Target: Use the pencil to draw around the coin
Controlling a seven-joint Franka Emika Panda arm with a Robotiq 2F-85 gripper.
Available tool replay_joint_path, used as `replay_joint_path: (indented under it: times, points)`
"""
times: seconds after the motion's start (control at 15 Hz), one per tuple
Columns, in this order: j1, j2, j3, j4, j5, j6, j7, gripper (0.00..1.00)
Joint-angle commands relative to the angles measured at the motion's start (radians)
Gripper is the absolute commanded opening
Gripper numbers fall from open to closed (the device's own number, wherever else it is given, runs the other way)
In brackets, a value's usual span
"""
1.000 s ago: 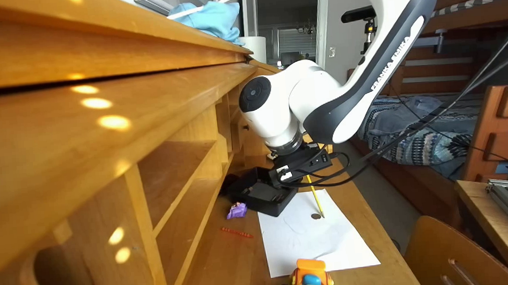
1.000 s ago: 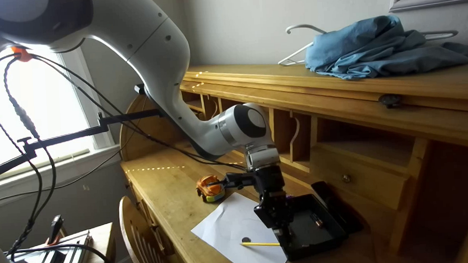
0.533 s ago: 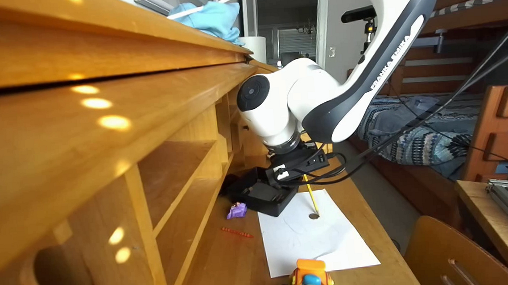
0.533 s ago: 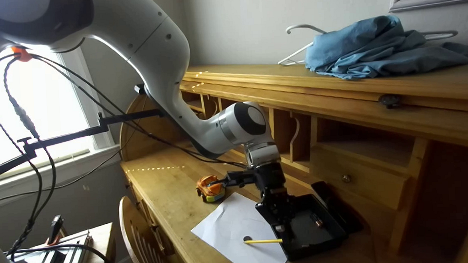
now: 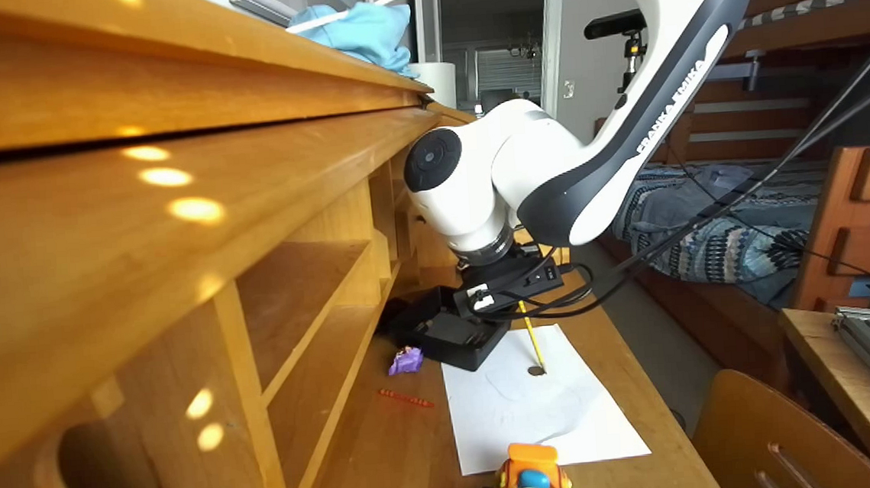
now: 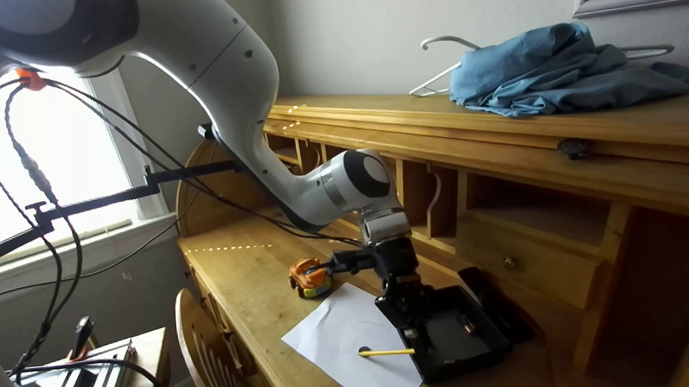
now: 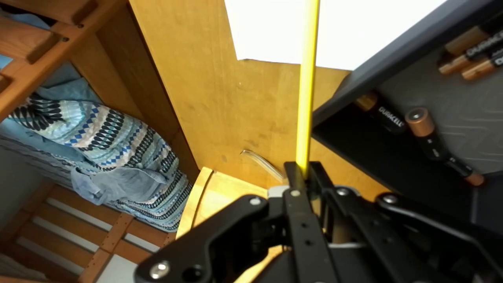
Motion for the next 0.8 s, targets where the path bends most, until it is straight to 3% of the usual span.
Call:
replay_joint_path:
  times: [0.0, 0.73]
  points:
    - [0.001, 0.016, 0.015, 0.022, -0.038, -0.028, 0.031, 0.02]
    - [0.008, 0.028, 0.022, 0.039, -0.042, -0.037, 0.03, 0.02]
